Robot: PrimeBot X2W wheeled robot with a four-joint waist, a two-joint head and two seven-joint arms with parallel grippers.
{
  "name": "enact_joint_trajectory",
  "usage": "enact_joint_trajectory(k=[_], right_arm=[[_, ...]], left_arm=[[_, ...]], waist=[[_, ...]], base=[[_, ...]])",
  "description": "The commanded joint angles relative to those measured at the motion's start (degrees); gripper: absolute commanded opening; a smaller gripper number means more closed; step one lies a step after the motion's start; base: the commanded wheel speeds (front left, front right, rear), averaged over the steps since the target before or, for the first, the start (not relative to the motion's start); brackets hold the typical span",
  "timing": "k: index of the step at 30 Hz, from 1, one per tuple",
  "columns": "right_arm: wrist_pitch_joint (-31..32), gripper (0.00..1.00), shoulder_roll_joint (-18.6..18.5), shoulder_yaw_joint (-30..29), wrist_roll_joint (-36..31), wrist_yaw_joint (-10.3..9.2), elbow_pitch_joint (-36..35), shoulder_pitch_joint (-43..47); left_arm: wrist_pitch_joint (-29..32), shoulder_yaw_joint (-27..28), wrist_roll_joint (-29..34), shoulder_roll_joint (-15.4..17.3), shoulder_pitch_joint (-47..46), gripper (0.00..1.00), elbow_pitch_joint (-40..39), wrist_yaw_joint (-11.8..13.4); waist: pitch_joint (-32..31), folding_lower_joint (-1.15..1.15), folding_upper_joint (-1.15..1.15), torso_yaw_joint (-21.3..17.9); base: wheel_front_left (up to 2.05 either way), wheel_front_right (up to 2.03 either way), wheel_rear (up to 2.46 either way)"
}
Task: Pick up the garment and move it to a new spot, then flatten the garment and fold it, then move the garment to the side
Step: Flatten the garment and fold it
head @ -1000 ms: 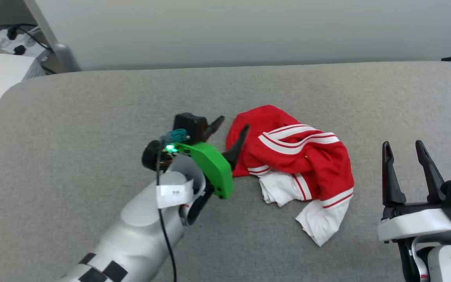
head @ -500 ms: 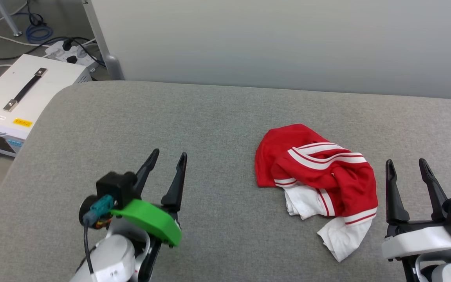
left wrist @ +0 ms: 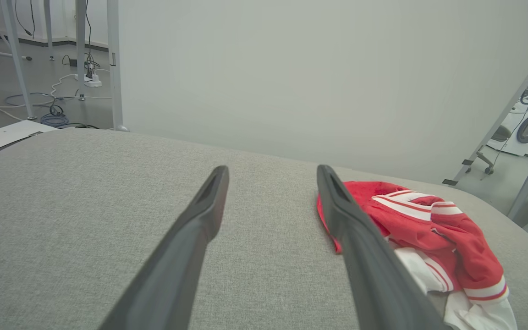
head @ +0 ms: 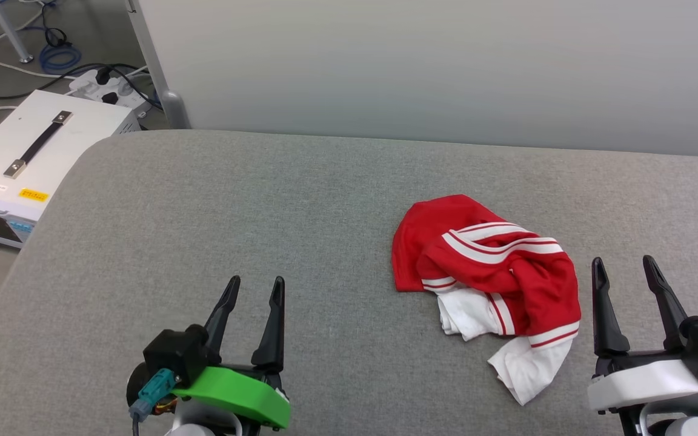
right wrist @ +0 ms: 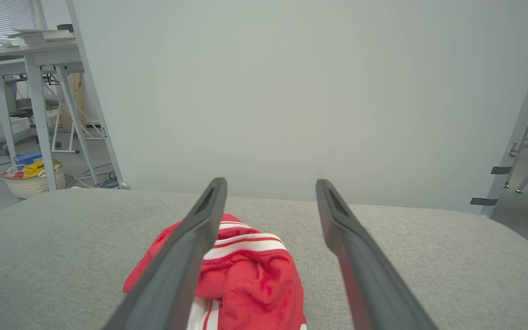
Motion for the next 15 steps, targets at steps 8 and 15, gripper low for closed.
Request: enact_joint_trajectory(k=[8,15], right_arm=[[-0.54,1.00,-0.12,0.91,0.02,-0.05,-0.36,-0.22],[-0.54,1.00,-0.64,1.13,-0.02,-0.05,-0.84,-1.11]], left_arm=[[-0.33,3.01,4.56,-2.85,1.24,1.00,1.27,-3.88],[0.56,1.04,5.75,-4.07,-0.78,1.00,5.04,-5.21]], waist=[[0.48,0.00,0.00,-0.71],[3.01,0.00,0.00,-1.74]], base=[[0.00,0.00,0.00],[0.00,0.00,0.00]])
